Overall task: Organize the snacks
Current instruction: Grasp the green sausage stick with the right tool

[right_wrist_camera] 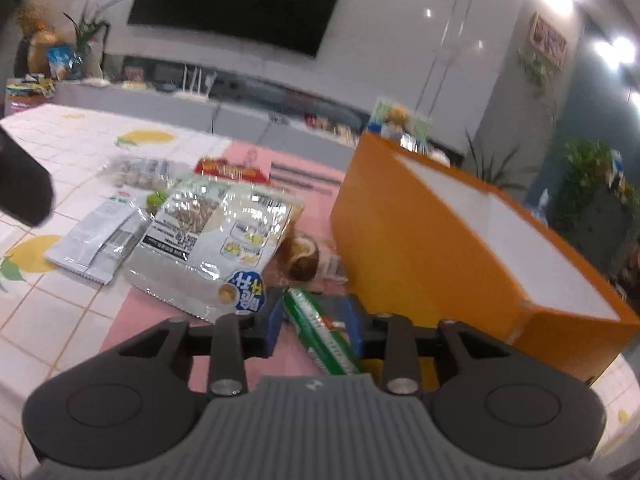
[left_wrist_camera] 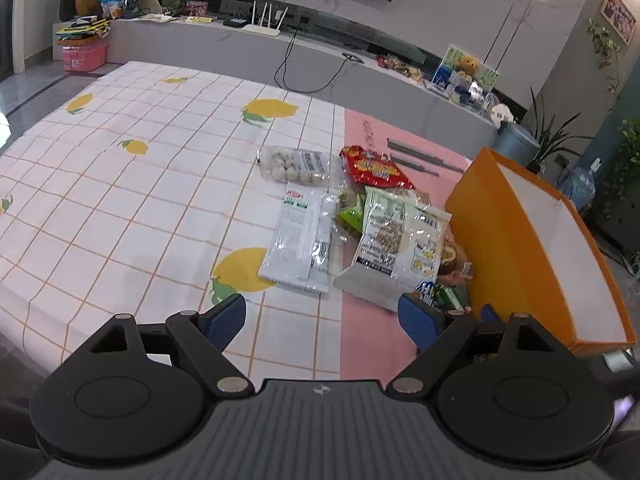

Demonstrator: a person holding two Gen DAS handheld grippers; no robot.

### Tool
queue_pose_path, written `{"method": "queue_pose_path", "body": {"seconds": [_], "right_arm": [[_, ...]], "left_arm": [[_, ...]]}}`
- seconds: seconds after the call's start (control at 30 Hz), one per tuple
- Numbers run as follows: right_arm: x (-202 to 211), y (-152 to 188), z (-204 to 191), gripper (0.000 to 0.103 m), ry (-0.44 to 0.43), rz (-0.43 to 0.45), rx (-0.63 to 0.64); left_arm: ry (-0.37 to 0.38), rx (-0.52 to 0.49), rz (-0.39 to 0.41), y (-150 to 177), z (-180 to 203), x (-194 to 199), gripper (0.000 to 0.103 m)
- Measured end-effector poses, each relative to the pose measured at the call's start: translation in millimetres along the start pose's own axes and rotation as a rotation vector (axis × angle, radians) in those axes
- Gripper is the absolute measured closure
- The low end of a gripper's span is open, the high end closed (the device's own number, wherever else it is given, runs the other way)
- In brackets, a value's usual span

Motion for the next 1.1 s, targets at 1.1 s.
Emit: {"method": "queue_pose_path", "body": {"seconds": [1.1], "right_arm": [[-14, 22, -1, 0.072, -0.262, 0.003, -0.119]], "left_arm": [[0.109, 0.07, 0.027, -8, -8, 7, 0.002]]}}
Point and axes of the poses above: each gripper's, at about its wrist camera, not at the fingertips, and x roughly against the way its jaws point, z to its right, y to its underside, the point moved 6 cm from there along -x, roughly the way its jaws point, and after that the axes turned 13 degrees about -z, right-handed, at the moved point
